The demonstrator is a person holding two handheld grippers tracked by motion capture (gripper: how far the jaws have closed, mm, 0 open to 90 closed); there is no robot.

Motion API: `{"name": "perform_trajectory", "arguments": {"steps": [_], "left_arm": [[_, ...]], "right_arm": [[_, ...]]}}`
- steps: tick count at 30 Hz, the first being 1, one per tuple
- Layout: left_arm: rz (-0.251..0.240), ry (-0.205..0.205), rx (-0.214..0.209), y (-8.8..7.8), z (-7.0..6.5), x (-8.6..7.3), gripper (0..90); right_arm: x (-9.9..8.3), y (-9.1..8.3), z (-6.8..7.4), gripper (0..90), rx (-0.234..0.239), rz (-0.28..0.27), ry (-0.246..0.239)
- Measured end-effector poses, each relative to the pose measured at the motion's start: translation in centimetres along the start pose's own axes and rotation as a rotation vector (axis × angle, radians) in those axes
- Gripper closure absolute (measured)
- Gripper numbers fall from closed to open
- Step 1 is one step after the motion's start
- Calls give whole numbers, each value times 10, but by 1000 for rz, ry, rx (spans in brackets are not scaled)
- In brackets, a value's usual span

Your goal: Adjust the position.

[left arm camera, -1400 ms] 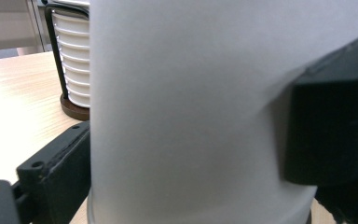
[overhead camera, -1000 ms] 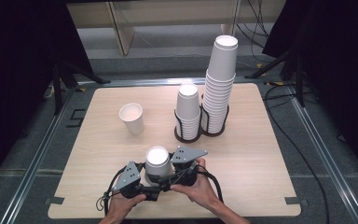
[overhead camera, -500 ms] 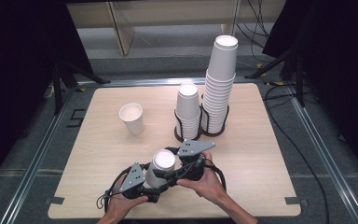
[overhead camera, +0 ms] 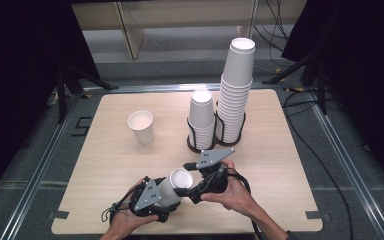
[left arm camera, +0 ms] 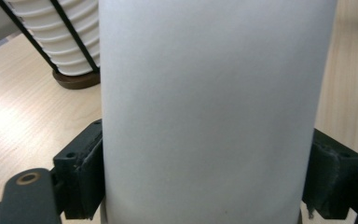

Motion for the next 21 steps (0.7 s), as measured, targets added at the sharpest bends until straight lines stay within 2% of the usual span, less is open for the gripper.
{"name": "perform_trajectory", "arguments": {"steps": [1, 3, 5, 6, 7, 8, 10, 13, 15, 17, 19, 20, 21], "left_arm": [[17, 15, 1, -1, 0, 0, 160], [19, 8, -16, -1, -3, 1, 160], [40, 23, -21, -2, -5, 1, 160], [31, 30, -11, -1, -5, 0, 160], [42, 31, -19, -1, -6, 0, 160], [64, 57, -23, -2, -4, 0, 160], [41, 44, -20, 0, -6, 0, 160], [55, 70, -11, -1, -6, 1, 160], [46, 65, -6, -1, -8, 1, 160], [66, 82, -15, -2, -7, 1, 161], [65, 94, -8, -2, -7, 1, 160], [45, 79, -3, -1, -9, 2, 160], [53, 89, -5, -2, -9, 2, 160]], "right_arm": [[-1, 1, 0, 159, 1, 5, -8], [-3, 3, 2, 159, 18, 29, 1], [-4, 5, 4, 159, 20, 36, -10], [-4, 6, 4, 159, 32, 45, -14], [-5, 7, 5, 159, 32, 53, -17], [-6, 8, 6, 159, 39, 66, -11], [-8, 10, 7, 161, 45, 76, -13], [-10, 12, 7, 164, 45, 100, -21], [-12, 14, 8, 166, 54, 105, -8], [-13, 15, 7, 167, 50, 111, -24], [-13, 16, 8, 173, 52, 117, -16], [-14, 16, 7, 175, 51, 118, -20], [-14, 17, 8, 175, 53, 120, -11]]}}
Point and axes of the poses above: each handheld gripper's, and its own axes: y roughly forward along the jaws, x roughly out of its top, z roughly to its left, the point moved 3 cm from there along y, roughly forward along the jaws, and after that the axes turned 2 degrees about -z, right-handed, at the moved point
